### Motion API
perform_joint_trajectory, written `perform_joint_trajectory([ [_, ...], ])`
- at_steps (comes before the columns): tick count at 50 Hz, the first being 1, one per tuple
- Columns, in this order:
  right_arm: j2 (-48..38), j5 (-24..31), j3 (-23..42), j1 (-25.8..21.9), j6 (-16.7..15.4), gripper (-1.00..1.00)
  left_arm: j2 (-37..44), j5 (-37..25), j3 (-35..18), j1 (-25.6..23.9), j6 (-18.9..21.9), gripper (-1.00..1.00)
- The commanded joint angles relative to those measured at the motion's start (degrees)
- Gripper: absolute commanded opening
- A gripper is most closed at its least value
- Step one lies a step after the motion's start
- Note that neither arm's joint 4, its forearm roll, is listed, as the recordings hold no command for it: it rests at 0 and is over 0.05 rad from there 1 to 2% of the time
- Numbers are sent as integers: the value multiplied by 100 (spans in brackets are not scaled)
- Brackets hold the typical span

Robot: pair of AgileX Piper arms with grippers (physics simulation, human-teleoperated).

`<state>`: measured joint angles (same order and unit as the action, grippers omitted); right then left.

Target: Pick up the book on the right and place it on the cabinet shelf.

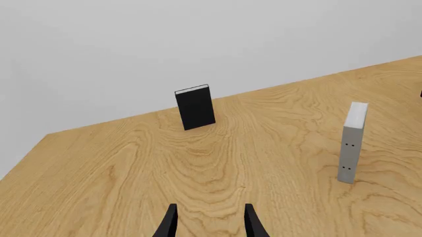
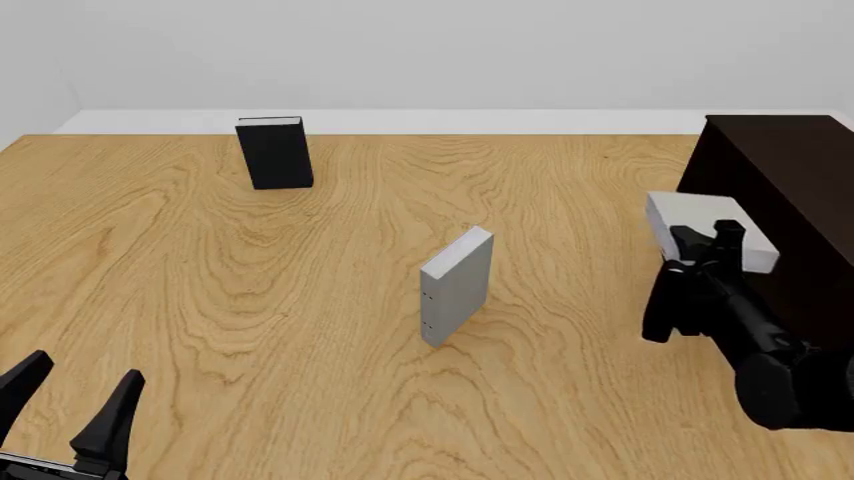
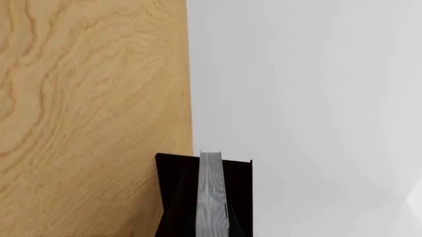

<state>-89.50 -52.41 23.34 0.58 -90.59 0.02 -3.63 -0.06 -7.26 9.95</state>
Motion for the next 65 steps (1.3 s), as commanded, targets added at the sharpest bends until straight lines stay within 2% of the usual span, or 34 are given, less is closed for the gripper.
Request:
perform_joint_trajectory([
  [1,-158,-243,69,124,181,-100,0,-2,-1,0,8,100],
  [30,-577,-615,82,523,199,-100,0,-24,1,-6,38,100],
  [42,-638,-608,115,692,295,-100,0,-25,1,-1,59,100],
  [65,-870,-703,187,995,291,-100,0,-34,0,-31,68,100],
])
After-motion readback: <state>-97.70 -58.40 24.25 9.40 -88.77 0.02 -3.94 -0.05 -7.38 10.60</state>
